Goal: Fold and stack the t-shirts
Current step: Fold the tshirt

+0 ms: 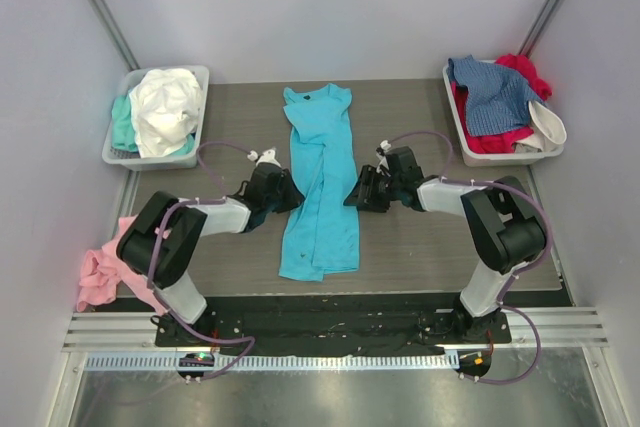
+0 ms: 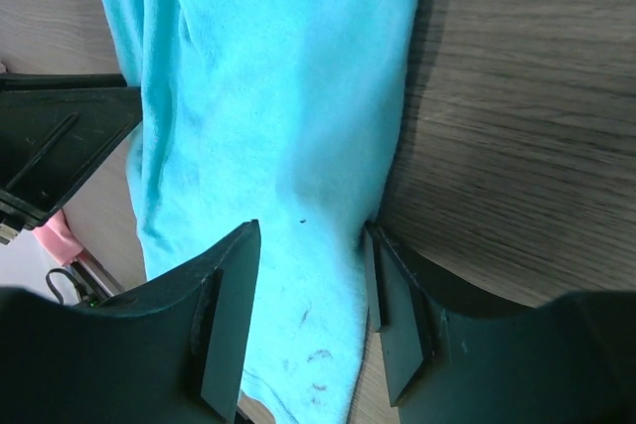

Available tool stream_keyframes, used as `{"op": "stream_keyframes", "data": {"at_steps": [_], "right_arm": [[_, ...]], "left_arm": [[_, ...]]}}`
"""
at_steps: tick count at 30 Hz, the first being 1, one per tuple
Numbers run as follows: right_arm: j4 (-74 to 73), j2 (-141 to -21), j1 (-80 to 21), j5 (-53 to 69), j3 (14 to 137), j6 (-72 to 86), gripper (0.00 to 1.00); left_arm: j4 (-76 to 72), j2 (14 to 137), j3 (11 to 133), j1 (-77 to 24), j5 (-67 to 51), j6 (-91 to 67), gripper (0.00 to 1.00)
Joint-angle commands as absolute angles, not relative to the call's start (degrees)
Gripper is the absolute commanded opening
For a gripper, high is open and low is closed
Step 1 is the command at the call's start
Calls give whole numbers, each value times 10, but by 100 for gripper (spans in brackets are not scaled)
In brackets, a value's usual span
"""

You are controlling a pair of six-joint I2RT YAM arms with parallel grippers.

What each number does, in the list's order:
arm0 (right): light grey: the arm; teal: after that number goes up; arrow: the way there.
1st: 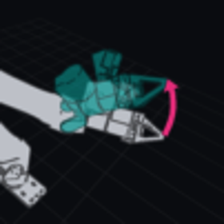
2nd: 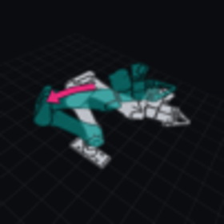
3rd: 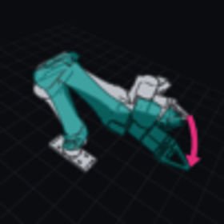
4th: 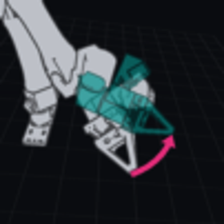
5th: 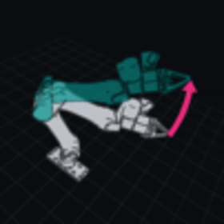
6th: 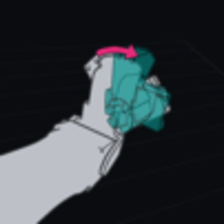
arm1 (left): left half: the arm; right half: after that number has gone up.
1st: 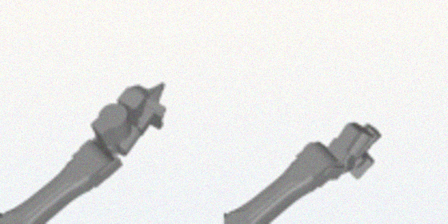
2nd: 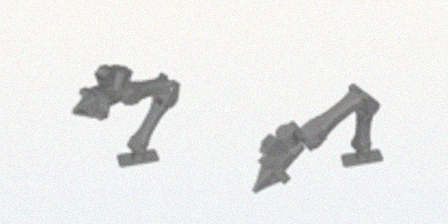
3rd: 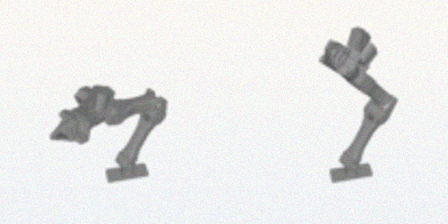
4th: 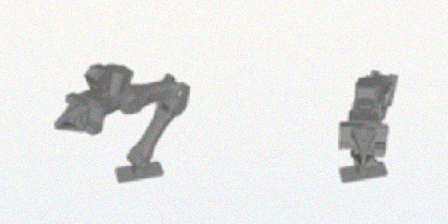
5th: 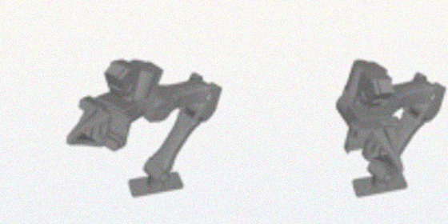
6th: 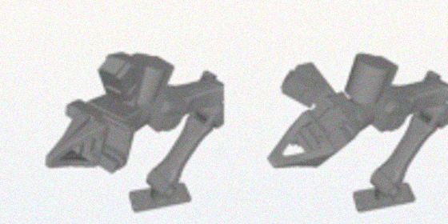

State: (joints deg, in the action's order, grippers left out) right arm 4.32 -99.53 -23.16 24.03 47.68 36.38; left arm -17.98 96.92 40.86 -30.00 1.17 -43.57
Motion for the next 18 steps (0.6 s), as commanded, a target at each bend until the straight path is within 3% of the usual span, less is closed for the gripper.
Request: {"op": "stream_keyframes", "data": {"at_steps": [1,8,9,12,13,16,18], "right_arm": [[-7,-1023,-243,223,455,360,54],[-5,-1033,-245,230,455,359,53],[-4,-1034,-244,234,456,359,50],[-4,-1038,-245,235,457,358,31],[-4,-1039,-245,234,457,357,19],[-5,-1038,-245,224,454,357,6],[-9,-1031,-245,216,452,356,3]], "left_arm": [[-102,952,381,-305,27,-433,31],[-113,973,391,-305,14,-438,26],[-120,983,393,-305,11,-439,19],[-130,995,395,-306,9,-443,2],[-131,999,395,-305,9,-444,0],[-133,998,390,-305,11,-446,0],[-128,991,382,-305,19,-446,0]]}}
